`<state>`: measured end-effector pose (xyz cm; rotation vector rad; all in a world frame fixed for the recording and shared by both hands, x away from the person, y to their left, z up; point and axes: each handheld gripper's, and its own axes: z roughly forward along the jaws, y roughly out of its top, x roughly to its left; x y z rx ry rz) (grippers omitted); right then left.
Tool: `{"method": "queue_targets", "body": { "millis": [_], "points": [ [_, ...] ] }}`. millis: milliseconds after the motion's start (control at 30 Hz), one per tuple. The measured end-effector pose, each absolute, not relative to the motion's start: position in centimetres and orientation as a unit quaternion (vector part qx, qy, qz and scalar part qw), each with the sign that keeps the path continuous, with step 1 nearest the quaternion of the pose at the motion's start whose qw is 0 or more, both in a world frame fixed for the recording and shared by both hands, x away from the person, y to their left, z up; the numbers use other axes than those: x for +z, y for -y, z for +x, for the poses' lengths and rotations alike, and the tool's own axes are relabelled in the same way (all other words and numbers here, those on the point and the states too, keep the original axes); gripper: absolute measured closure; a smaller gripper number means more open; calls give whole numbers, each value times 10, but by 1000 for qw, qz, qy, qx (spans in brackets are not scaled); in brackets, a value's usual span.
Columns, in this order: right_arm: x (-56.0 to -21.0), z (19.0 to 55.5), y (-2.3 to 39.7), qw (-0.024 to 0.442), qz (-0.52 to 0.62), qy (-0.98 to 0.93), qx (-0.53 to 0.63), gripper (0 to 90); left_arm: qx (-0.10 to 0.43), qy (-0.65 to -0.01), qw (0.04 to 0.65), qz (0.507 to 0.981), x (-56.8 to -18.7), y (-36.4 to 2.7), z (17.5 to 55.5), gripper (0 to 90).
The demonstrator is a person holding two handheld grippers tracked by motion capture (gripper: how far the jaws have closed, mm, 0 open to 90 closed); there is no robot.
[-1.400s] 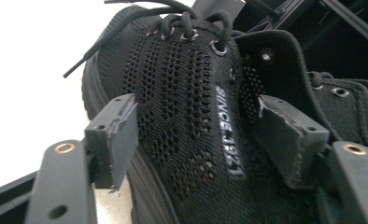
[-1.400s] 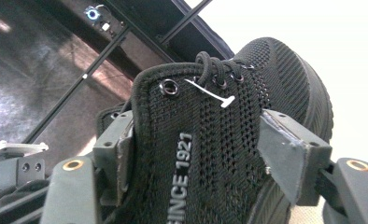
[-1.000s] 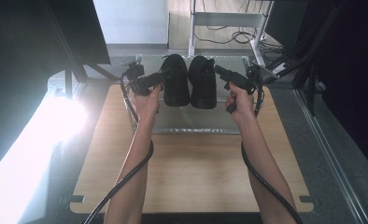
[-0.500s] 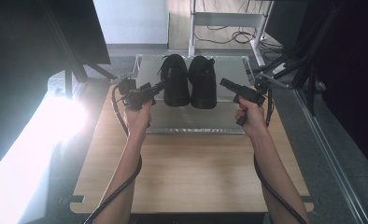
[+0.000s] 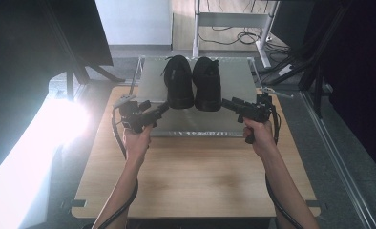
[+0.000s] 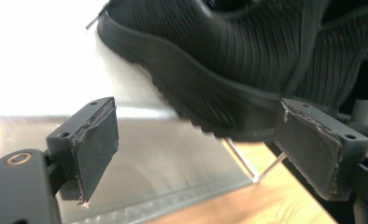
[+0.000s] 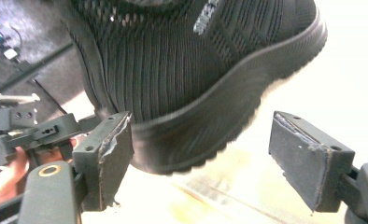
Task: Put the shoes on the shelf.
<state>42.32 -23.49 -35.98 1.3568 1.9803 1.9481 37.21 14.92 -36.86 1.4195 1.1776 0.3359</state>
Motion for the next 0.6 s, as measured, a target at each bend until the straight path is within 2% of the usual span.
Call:
{"method": "queue_targets", "body": {
  "millis": [400, 600],
  "points": [
    [-377, 395, 232, 92, 427, -688, 579, 141, 169, -486, 547, 660, -394, -132, 358, 105],
    [-391, 387, 228, 118, 421, -713, 547, 135, 179, -474, 521, 687, -405, -125, 354, 80]
  ]
}}
